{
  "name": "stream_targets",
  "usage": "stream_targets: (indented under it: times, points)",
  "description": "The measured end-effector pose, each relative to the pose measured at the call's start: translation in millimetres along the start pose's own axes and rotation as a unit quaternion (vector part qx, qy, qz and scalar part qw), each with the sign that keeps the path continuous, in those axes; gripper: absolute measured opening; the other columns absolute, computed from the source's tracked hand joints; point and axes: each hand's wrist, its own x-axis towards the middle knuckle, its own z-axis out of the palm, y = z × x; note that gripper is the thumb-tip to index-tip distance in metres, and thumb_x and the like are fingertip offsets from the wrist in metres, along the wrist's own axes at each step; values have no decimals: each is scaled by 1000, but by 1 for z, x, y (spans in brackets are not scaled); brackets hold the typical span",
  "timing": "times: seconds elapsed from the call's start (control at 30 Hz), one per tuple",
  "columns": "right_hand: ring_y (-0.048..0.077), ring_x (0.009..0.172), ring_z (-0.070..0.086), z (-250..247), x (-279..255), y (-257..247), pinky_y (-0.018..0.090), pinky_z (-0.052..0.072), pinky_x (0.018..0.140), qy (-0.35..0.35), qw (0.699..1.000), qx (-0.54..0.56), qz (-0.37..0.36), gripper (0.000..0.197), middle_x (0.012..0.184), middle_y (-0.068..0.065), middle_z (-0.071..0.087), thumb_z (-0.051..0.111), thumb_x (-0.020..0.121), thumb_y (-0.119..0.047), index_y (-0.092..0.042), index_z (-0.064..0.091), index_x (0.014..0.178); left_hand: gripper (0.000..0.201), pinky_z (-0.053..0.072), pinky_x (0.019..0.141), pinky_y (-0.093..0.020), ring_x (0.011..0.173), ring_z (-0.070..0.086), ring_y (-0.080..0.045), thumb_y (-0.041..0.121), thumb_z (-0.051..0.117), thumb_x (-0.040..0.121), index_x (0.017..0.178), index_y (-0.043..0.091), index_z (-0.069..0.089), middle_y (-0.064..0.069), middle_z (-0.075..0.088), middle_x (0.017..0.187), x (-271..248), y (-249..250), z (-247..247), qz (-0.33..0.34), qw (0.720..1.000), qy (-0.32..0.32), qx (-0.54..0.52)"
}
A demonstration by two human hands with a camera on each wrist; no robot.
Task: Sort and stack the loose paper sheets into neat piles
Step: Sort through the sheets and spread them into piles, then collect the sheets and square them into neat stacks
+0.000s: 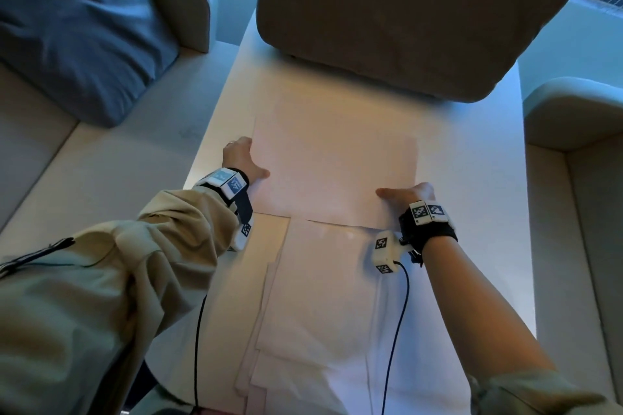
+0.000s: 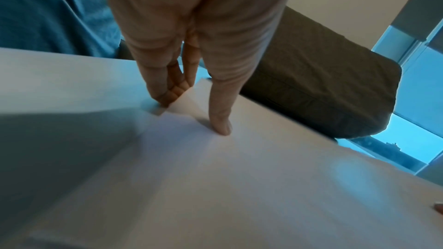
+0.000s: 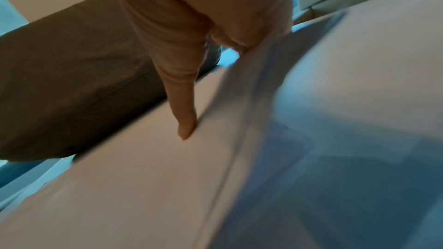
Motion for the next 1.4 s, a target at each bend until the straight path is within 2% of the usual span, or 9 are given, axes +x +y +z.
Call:
stream_targets:
  times: [0.2,0.3,0.43,0.53,0.63,1.03,1.17,1.27,1.4]
  points:
    - [30,73,65,2,4,5,45,56,76,-29,999,1,17,52,87,12,66,90,36,-33,-11,58,71,76,37,100,-35,117,50,-31,23,85,64,127,3,50,-16,58,123,-4,-2,4,2,999,18,-26]
    - [33,77,65,3,19,10,47,55,77,-22,1000,-13,12,70,102,11,62,83,23,-42,-16,59,84,78,38,100,-35,118,50,-30,23,86,63,129,4,49,-16,57,125,-3,-4,6,-5,999,19,-34]
    - [33,93,63,-2,-7,-12,51,55,82,-34,995,90,5,90,111,11,60,93,42,-24,-11,44,117,77,38,100,-35,118,49,-30,23,86,62,127,6,50,-16,57,124,-2,-4,8,-2,999,23,-36]
    - [31,91,63,-4,-26,-19,49,55,83,-60,990,130,-2,74,104,10,61,92,50,-21,-8,45,106,77,37,100,-35,119,49,-30,22,86,63,128,6,49,-16,56,124,-1,-5,9,-2,999,24,-39]
    - [28,90,65,-6,-37,-21,43,55,84,-65,985,138,-84,45,107,11,67,87,63,-13,-10,56,95,76,37,100,-34,118,49,-30,22,86,64,128,5,50,-17,57,123,-2,-6,9,4,999,23,-42]
    - [16,80,63,-75,-135,-21,27,55,68,-89,885,50,-454,23,92,9,69,79,75,-16,-8,66,92,105,43,100,-33,119,53,-19,49,84,59,140,6,32,-7,51,133,-38,0,0,-23,960,-11,-278]
    - [13,73,62,-111,-164,-13,37,55,67,-98,843,103,-518,12,79,8,70,78,74,-6,-9,70,83,114,51,93,-32,106,63,-13,58,89,35,130,11,46,-2,63,121,-58,15,-25,28,901,-25,-433]
    - [11,73,65,-131,-167,-3,34,56,67,-90,826,150,-536,21,76,-14,72,78,73,-5,-25,73,75,100,51,93,-34,107,63,-13,51,91,38,121,12,51,-1,64,119,-77,27,-41,85,892,-28,-443]
    - [7,77,68,-150,-163,16,28,56,73,-79,825,232,-509,22,82,-13,74,77,73,-3,-23,75,80,90,53,77,-19,100,64,-12,34,91,41,117,16,49,-3,63,117,-103,41,-60,130,875,4,-466]
